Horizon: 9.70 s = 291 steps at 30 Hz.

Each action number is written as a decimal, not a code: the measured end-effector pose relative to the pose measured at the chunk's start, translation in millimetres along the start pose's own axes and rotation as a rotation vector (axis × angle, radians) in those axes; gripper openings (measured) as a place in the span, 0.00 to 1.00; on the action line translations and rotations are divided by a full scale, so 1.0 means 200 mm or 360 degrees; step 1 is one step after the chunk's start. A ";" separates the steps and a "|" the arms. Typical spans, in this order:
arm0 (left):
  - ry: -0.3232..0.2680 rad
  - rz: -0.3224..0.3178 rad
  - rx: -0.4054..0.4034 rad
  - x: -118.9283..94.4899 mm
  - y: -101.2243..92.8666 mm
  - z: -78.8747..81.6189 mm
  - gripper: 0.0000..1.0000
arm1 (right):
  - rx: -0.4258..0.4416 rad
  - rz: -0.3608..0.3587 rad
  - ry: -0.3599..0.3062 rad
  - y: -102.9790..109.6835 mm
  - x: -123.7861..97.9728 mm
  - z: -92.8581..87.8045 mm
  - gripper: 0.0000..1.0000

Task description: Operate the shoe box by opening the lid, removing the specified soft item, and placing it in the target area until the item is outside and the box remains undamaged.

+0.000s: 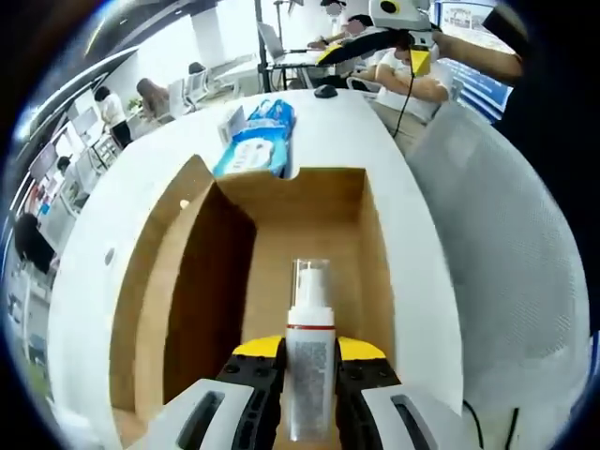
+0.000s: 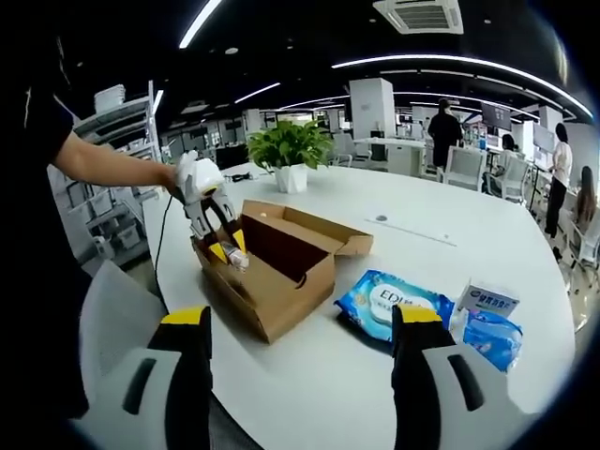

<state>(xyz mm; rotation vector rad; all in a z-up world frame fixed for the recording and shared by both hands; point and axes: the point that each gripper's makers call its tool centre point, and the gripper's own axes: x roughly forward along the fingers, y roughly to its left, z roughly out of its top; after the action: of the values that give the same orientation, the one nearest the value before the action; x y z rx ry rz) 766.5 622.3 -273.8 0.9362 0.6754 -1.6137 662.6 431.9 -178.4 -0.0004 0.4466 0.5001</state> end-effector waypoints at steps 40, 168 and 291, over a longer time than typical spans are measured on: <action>-0.0711 0.0159 -0.0181 -0.13 -0.09 0.54 0.20 | 0.0047 0.0188 -0.0202 0.23 0.22 0.18 0.49; -0.0949 0.0539 -0.0598 -0.40 -0.13 0.36 0.67 | -0.0308 0.0128 -0.0277 -0.41 0.41 0.46 0.20; -0.0327 0.1263 -0.1566 -0.53 -0.07 -0.66 0.16 | -0.0401 0.0010 0.0278 -0.71 0.69 0.42 0.44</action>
<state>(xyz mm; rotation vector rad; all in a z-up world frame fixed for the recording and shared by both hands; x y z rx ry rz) 793.2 789.1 -254.8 0.2193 0.7087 -0.5182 870.6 380.6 -174.5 -0.2870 0.5522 0.5620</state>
